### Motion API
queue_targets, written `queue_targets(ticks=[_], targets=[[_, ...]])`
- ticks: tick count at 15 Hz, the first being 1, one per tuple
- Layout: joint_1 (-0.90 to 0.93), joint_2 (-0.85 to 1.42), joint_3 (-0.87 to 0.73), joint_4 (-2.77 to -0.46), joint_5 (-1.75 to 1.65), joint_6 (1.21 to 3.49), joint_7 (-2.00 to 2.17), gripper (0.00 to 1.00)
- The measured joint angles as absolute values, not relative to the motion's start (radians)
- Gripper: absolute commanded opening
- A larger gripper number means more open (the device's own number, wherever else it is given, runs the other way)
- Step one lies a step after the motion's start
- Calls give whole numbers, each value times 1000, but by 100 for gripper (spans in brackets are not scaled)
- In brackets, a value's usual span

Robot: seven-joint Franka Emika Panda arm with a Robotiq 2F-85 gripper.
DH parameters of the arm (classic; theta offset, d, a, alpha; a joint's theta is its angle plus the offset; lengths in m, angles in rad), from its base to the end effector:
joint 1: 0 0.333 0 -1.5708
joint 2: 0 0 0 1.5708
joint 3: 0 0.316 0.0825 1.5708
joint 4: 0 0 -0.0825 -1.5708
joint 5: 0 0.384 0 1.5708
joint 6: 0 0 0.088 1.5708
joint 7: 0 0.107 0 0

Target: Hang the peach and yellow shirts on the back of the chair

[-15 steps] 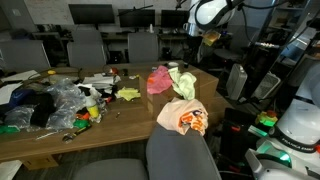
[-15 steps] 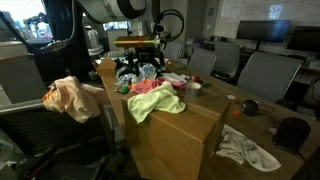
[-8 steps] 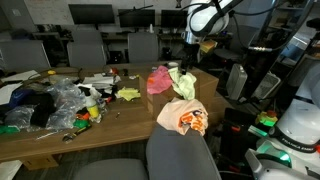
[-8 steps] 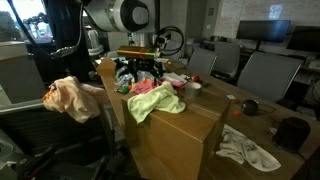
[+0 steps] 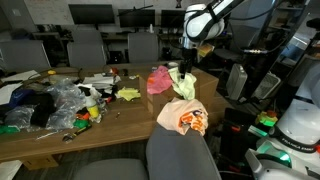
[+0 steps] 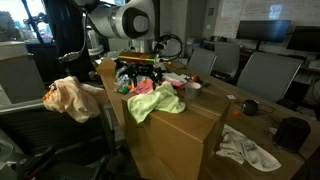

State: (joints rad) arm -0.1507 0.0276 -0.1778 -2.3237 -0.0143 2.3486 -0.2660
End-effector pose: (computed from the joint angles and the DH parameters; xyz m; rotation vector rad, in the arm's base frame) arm 0.4825 -0.1647 0.3280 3.1268 -0.0819 -0.0103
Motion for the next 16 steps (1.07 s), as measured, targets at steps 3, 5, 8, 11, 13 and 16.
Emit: queue_targets(ticks=[3,5,8,11,13,16], targets=[[-153,46,-178,-2323,-14,2359,-266,100],[-157,57,-179,-2323,-14,2364,-266,100],[-165,73,-180,-2321,-14,2365,-266,100],[-177,86,-182,-2318,-14,2366,-271,100],[-187,95,-183,-2317,-14,2369,-275,100],[-199,111,-184,-2314,-14,2390,-279,100]])
